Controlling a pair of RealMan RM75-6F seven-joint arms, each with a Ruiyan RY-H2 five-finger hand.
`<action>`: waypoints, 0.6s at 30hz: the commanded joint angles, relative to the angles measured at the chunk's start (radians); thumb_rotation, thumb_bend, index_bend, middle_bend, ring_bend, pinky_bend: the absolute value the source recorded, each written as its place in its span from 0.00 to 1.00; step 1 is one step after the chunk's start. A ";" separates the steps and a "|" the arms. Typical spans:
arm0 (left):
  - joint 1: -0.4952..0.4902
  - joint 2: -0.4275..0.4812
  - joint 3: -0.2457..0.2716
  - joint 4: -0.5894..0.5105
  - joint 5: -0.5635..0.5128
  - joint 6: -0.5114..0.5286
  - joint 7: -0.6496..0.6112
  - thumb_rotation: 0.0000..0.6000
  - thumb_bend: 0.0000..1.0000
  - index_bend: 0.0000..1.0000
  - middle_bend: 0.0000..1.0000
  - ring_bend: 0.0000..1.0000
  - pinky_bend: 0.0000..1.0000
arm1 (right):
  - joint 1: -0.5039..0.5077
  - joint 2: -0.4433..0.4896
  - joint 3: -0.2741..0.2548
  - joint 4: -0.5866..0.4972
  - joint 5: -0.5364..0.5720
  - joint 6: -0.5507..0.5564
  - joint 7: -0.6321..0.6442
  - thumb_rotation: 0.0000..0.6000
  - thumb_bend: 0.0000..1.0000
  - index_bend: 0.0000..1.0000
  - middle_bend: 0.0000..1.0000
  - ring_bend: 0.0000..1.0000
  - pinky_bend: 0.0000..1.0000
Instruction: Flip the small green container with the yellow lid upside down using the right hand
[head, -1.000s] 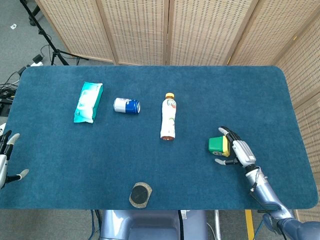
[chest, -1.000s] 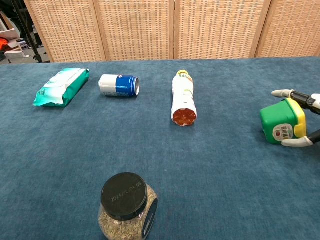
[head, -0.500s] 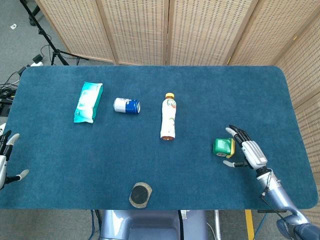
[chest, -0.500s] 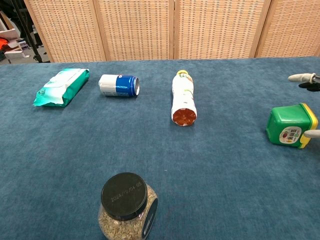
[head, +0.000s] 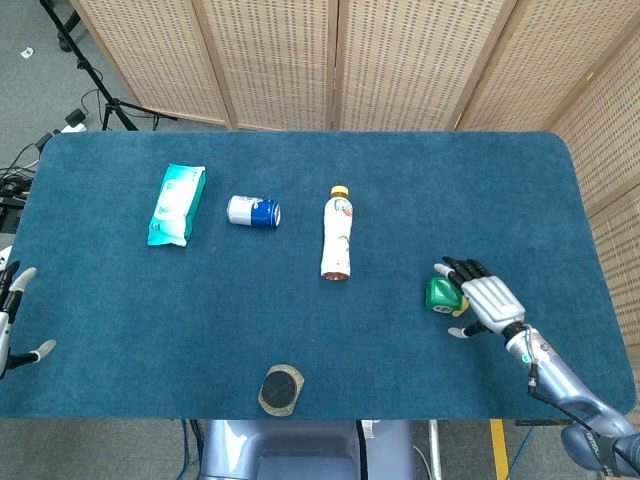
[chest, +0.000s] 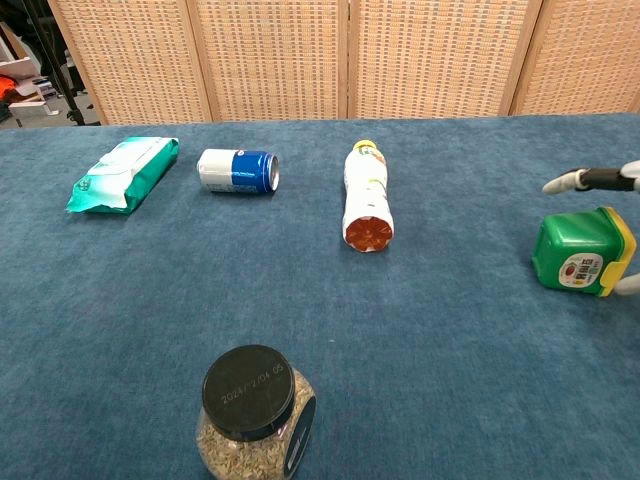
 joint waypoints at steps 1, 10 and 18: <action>-0.001 0.001 -0.002 0.002 -0.003 -0.002 -0.005 1.00 0.00 0.00 0.00 0.00 0.00 | 0.101 0.078 0.046 -0.131 0.237 -0.139 -0.266 1.00 0.08 0.10 0.03 0.00 0.01; -0.003 0.005 -0.006 0.008 -0.012 -0.011 -0.018 1.00 0.00 0.00 0.00 0.00 0.00 | 0.167 0.029 0.043 -0.149 0.505 -0.100 -0.520 1.00 0.10 0.15 0.12 0.00 0.01; -0.004 0.003 -0.005 0.008 -0.012 -0.012 -0.011 1.00 0.00 0.00 0.00 0.00 0.00 | 0.202 -0.004 0.038 -0.130 0.620 -0.112 -0.572 1.00 0.13 0.23 0.24 0.00 0.01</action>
